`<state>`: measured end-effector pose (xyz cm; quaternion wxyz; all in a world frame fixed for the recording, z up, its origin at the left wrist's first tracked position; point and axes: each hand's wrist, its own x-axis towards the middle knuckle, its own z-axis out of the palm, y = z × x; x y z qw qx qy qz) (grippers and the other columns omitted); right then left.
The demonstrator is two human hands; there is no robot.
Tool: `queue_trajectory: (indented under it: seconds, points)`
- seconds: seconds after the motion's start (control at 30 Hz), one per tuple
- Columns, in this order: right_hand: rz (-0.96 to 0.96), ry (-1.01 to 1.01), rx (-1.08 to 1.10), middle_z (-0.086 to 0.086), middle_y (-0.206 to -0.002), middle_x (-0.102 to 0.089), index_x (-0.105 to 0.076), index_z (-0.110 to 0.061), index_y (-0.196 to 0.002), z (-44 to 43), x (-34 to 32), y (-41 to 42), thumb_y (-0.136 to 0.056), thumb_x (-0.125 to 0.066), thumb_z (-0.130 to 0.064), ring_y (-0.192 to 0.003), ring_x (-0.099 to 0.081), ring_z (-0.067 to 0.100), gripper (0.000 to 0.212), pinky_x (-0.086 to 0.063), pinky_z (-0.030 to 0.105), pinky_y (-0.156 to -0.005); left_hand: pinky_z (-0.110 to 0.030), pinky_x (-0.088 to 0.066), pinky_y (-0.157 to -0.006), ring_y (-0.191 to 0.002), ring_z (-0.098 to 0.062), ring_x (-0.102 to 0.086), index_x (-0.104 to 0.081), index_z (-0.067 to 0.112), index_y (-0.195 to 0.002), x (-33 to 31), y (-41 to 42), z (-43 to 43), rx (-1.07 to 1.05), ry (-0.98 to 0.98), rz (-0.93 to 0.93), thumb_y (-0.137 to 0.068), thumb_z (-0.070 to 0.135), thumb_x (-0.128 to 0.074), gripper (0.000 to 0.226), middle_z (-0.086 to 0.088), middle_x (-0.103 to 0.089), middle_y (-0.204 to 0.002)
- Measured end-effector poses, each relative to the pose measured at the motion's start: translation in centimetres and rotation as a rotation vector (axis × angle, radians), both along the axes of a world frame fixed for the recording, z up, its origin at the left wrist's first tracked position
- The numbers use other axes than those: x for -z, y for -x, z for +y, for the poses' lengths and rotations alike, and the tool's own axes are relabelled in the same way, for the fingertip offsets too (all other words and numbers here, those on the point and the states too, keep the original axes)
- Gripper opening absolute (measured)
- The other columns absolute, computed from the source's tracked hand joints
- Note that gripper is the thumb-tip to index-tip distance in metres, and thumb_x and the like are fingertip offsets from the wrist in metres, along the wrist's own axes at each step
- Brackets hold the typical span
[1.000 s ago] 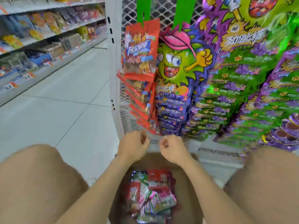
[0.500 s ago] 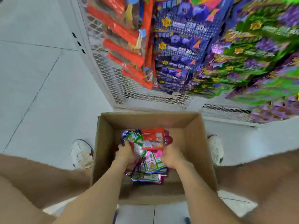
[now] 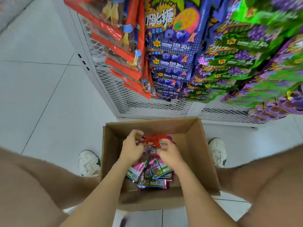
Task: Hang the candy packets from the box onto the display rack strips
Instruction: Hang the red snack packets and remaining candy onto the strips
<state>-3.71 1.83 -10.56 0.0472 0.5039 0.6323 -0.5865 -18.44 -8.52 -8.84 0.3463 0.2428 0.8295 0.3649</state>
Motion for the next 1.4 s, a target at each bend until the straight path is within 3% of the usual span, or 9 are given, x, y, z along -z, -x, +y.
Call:
queue_trajectory:
  seconds: [0.1,0.23,0.4,0.57,0.8,0.93,1.13,1.3,1.4]
  points:
    - [0.211,0.031,0.139,0.000,-0.129,-0.065,-0.059,-0.048,-0.131,1.4,-3.7,0.8,-0.085,-0.067,-0.031,-0.114,-0.067,0.019,0.050,-0.056,0.046,-0.102,-0.037,-0.058,-0.089,-0.103,-0.021,-0.070,-0.072,0.016,-0.113,-4.6,0.5,1.2,0.040,-0.124,-0.240,-0.084,-0.011,-0.056,0.043,-0.005,-0.073,-0.111]
    - [0.338,-0.161,0.093,0.001,-0.095,-0.078,-0.074,-0.026,-0.098,3.1,-9.6,1.2,-0.083,-0.075,-0.045,-0.093,-0.074,0.023,0.025,-0.058,0.051,-0.092,-0.035,-0.055,-0.075,-0.087,-0.019,-0.069,-0.078,0.025,-0.105,-11.0,1.0,2.1,-0.010,-0.245,-0.388,-0.081,0.003,-0.063,0.035,-0.006,-0.074,-0.096]
    - [0.583,-0.313,0.139,0.000,-0.082,-0.079,-0.079,-0.017,-0.090,3.0,-19.5,1.4,-0.092,-0.081,-0.023,-0.076,-0.073,0.014,0.007,-0.054,0.032,-0.072,-0.030,-0.057,-0.075,-0.078,-0.011,-0.072,-0.077,0.013,-0.093,-19.0,2.3,2.2,0.058,-0.462,-0.090,-0.100,0.021,-0.072,0.011,-0.001,-0.077,-0.083]
    - [0.742,-0.384,0.120,0.003,-0.089,-0.081,-0.080,-0.015,-0.098,2.4,-29.8,1.3,-0.097,-0.075,-0.017,-0.089,-0.078,0.030,0.006,-0.062,0.054,-0.085,-0.029,-0.061,-0.077,-0.080,-0.012,-0.074,-0.081,0.020,-0.088,-29.3,3.0,2.6,0.025,-0.699,0.068,-0.093,0.016,-0.080,0.007,-0.001,-0.081,-0.088]
    - [0.761,-1.243,0.195,-0.014,-0.084,-0.076,-0.078,-0.026,-0.102,3.5,-43.0,4.9,-0.095,-0.074,-0.024,-0.077,-0.070,0.010,0.008,-0.057,0.040,-0.079,-0.030,-0.051,-0.087,-0.102,-0.012,-0.066,-0.071,0.026,-0.106,-42.9,4.8,5.7,-0.249,-0.985,0.608,-0.093,0.020,-0.050,0.026,0.008,-0.072,-0.106]
    - [0.848,-1.219,0.218,-0.008,-0.083,-0.074,-0.076,-0.021,-0.101,5.2,-48.2,8.2,-0.097,-0.068,-0.021,-0.076,-0.068,0.013,0.010,-0.053,0.033,-0.073,-0.031,-0.046,-0.093,-0.112,-0.016,-0.059,-0.066,0.017,-0.127,-48.9,7.5,8.3,-0.254,-0.903,0.483,-0.094,0.022,-0.041,0.043,0.005,-0.064,-0.117]
    - [0.842,-1.110,0.224,-0.014,-0.058,-0.057,-0.077,-0.016,-0.088,7.5,-51.4,13.0,-0.098,-0.068,-0.025,-0.047,-0.046,0.001,0.016,-0.029,0.014,-0.046,-0.035,-0.037,-0.062,-0.075,-0.018,-0.054,-0.062,0.012,-0.086,-52.2,9.2,9.5,-0.195,-0.773,0.380,-0.096,0.036,-0.049,0.028,0.002,-0.058,-0.080]
    - [0.857,-1.054,0.278,-0.005,-0.063,-0.071,-0.080,-0.018,-0.080,8.1,-52.3,14.7,-0.092,-0.071,-0.030,-0.052,-0.055,0.007,0.019,-0.044,0.027,-0.051,-0.045,-0.057,-0.093,-0.101,-0.019,-0.073,-0.076,0.020,-0.103,-52.2,9.8,9.1,-0.189,-0.785,0.298,-0.085,0.055,-0.069,0.039,0.000,-0.079,-0.104]
    - [0.905,-0.990,0.303,0.002,-0.056,-0.066,-0.075,-0.011,-0.069,8.2,-52.5,15.0,-0.089,-0.075,-0.035,-0.048,-0.046,0.011,0.031,-0.038,0.029,-0.050,-0.039,-0.057,-0.087,-0.102,-0.015,-0.072,-0.076,0.019,-0.105,-52.2,9.8,9.0,-0.160,-0.772,0.325,-0.093,0.056,-0.072,0.039,0.000,-0.078,-0.108]
